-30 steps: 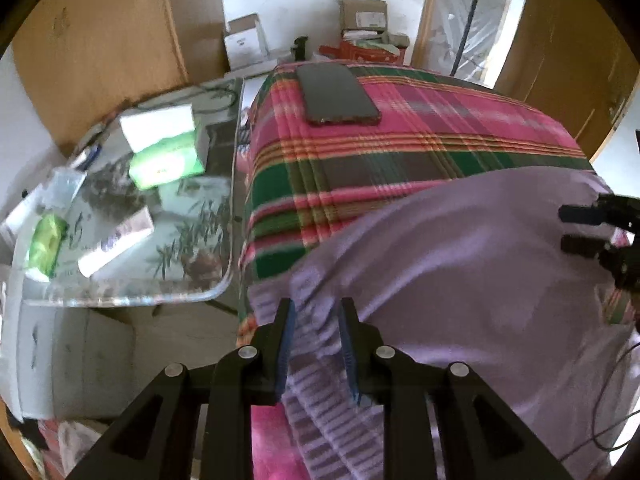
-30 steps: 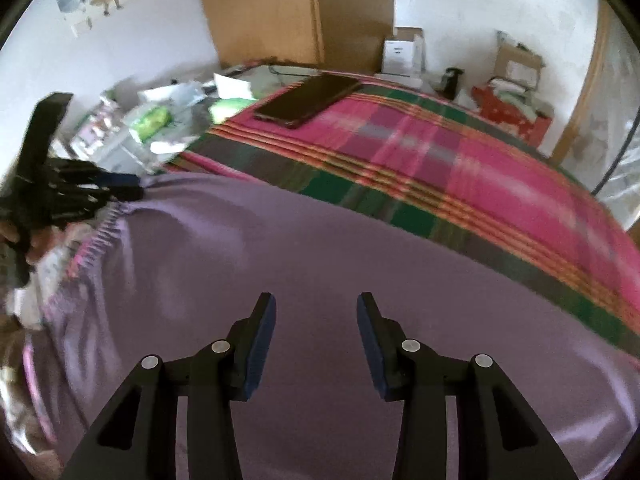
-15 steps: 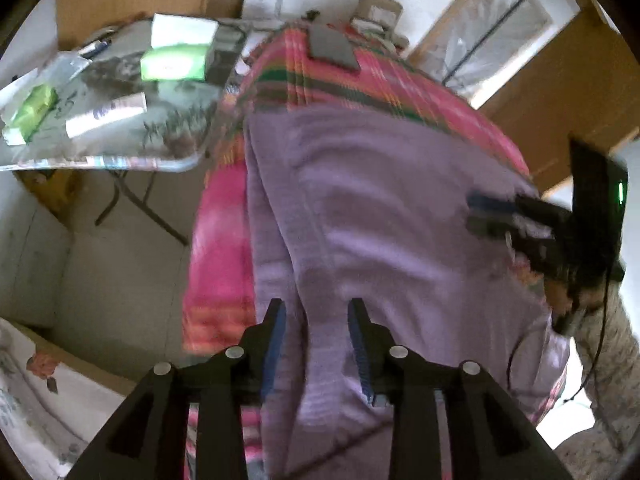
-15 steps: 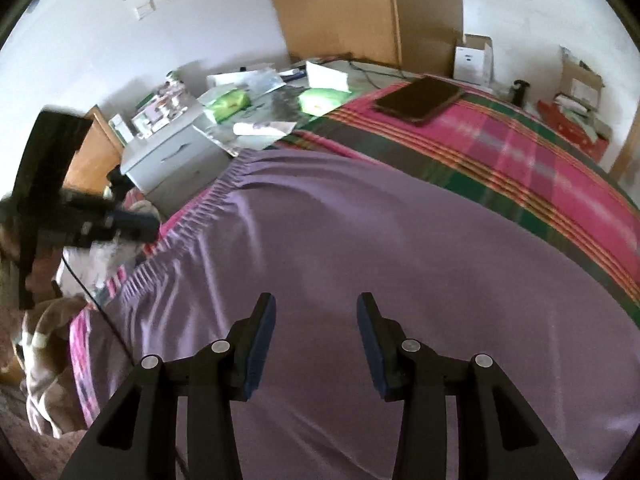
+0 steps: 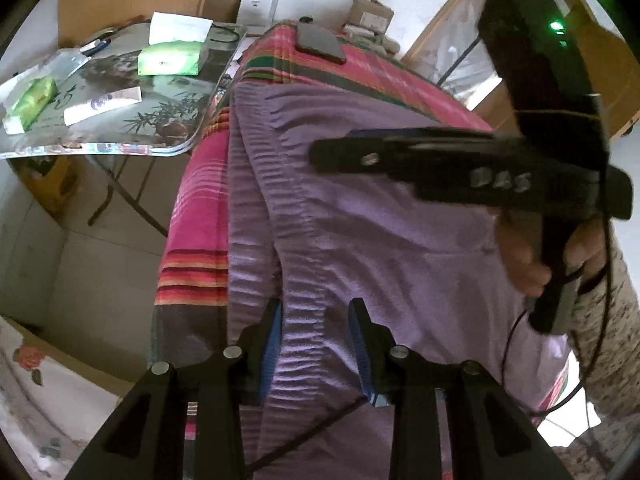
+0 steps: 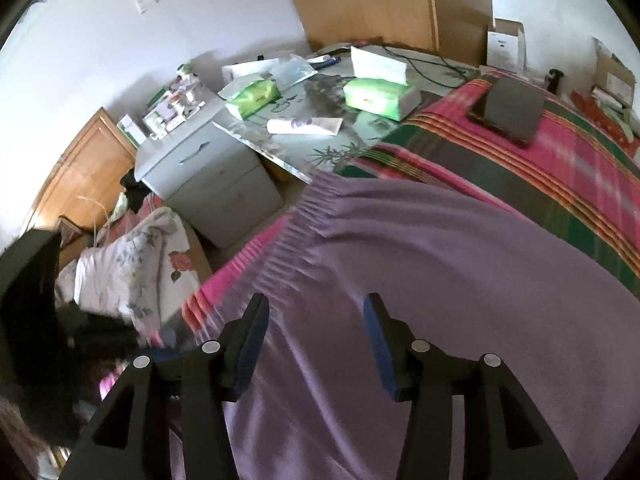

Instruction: Fold clothes

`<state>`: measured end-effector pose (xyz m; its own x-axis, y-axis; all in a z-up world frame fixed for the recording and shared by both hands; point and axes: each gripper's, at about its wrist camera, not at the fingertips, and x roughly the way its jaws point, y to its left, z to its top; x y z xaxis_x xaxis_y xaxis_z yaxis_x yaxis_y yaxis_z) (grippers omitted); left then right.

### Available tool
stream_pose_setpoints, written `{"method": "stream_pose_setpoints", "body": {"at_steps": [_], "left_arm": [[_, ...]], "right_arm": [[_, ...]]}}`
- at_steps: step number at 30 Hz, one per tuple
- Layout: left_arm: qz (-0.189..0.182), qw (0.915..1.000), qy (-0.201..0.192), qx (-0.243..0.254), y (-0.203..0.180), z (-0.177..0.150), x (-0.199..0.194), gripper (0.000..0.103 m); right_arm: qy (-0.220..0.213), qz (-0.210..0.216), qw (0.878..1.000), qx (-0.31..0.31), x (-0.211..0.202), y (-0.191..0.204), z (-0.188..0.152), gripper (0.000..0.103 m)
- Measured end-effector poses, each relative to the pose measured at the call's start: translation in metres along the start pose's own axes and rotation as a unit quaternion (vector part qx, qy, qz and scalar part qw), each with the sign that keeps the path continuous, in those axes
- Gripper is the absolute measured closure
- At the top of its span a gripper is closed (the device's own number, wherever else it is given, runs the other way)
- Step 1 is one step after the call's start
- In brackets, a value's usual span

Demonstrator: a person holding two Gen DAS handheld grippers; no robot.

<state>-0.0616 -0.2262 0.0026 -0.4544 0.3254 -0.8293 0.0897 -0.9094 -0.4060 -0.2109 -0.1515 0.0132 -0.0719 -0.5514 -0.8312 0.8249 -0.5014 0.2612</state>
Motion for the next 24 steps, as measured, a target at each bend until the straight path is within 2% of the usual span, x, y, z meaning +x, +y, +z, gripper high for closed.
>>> {"method": "stream_pose_setpoints", "body": {"at_steps": [3,7,11,14,15,16,18,22,24], "left_arm": [[-0.02,0.9997,-0.012,-0.013,0.004,0.001,-0.002,0.07],[-0.059,0.9967,-0.054,-0.016,0.004,0.004,-0.011,0.07],[-0.046,0.9983,-0.025,-0.027,0.012,0.014,0.007,0.07],[-0.077,0.9954,-0.015,-0.056,0.021,0.019,0.013,0.07],[-0.087,0.9942,-0.013,-0.061,0.022,0.02,0.014,0.073],[-0.09,0.9939,-0.01,-0.064,0.023,0.022,0.015,0.084],[-0.081,0.994,-0.006,-0.072,0.028,0.023,0.016,0.099],[-0.09,0.9913,-0.03,-0.091,0.038,0.022,0.007,0.1],[-0.082,0.9917,-0.041,-0.091,0.039,0.021,-0.001,0.1]], "right_arm": [[0.01,-0.016,1.0,-0.009,0.011,0.012,0.006,0.052],[0.019,-0.032,0.999,-0.008,0.02,0.016,0.009,0.052],[0.024,-0.039,0.999,0.001,0.025,0.015,0.007,0.052],[0.018,-0.032,0.999,0.017,0.019,0.01,0.004,0.052],[0.015,-0.029,0.999,0.023,0.016,0.008,0.003,0.052],[0.013,-0.026,0.999,0.028,0.014,0.006,0.001,0.052],[0.011,-0.027,0.999,0.036,0.011,0.002,0.0,0.052],[0.011,-0.031,0.998,0.052,0.01,-0.007,-0.002,0.052],[0.01,-0.029,0.998,0.056,0.012,-0.006,0.0,0.052]]}}
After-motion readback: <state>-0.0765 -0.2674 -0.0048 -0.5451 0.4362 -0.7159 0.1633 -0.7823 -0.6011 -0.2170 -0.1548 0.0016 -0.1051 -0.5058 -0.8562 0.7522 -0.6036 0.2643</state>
